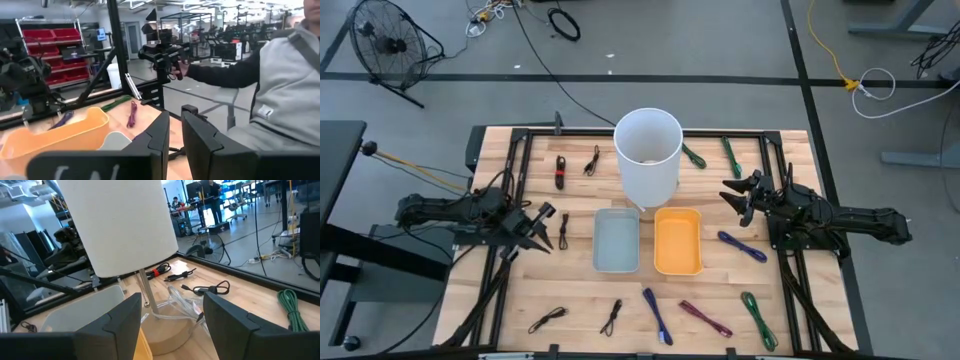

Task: Pick & Place USB Port
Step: Put the green charger cable into the gray bin

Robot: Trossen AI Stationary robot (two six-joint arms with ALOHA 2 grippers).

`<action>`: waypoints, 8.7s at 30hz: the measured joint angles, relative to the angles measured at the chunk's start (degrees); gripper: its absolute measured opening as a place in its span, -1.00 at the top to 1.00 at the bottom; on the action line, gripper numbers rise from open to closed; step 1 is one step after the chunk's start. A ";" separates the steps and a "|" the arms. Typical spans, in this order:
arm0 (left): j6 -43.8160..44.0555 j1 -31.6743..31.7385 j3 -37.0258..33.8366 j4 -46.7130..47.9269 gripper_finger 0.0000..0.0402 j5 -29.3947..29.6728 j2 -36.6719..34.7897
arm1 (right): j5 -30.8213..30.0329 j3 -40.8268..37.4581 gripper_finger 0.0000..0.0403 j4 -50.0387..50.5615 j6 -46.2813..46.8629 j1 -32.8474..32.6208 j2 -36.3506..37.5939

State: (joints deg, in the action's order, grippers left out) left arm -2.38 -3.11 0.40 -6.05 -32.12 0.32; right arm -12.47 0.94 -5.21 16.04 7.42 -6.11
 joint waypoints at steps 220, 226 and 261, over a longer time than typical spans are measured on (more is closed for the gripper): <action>-4.92 -10.60 39.75 -32.14 0.04 32.82 64.87 | -21.46 59.35 1.00 -4.80 -26.22 -36.46 -70.98; -6.88 -10.60 44.41 -33.18 0.04 29.51 71.76 | -20.55 60.11 1.00 -5.83 -26.63 -34.58 -72.64; -8.75 -8.31 47.07 -35.97 0.74 31.95 76.59 | -15.06 60.16 1.00 -7.20 -25.30 -30.80 -74.42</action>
State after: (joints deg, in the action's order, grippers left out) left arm -11.13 -11.42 47.47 -42.03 -0.17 76.90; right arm -27.53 61.10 -12.42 -9.26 -23.38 -80.53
